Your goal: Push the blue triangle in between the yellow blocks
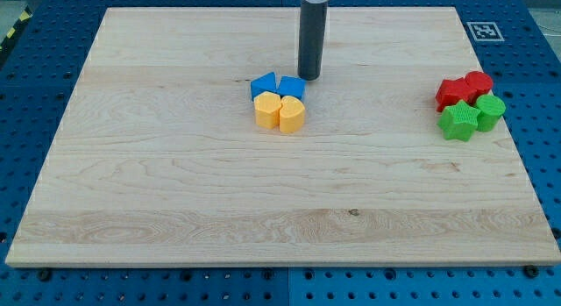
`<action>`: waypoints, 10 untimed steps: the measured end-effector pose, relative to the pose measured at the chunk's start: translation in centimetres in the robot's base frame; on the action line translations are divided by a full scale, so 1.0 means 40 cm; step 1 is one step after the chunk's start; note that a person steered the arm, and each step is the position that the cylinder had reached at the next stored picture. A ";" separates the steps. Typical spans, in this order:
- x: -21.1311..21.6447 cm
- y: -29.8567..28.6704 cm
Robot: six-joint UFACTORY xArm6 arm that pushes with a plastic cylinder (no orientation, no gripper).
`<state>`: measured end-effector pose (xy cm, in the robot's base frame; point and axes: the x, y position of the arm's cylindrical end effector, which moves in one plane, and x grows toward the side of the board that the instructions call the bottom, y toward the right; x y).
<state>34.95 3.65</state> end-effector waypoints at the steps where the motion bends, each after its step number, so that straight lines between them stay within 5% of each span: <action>1: -0.099 0.000; 3: -0.118 -0.139; 5: -0.003 -0.328; 9: 0.079 -0.072; 10: 0.064 -0.112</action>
<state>37.51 -0.84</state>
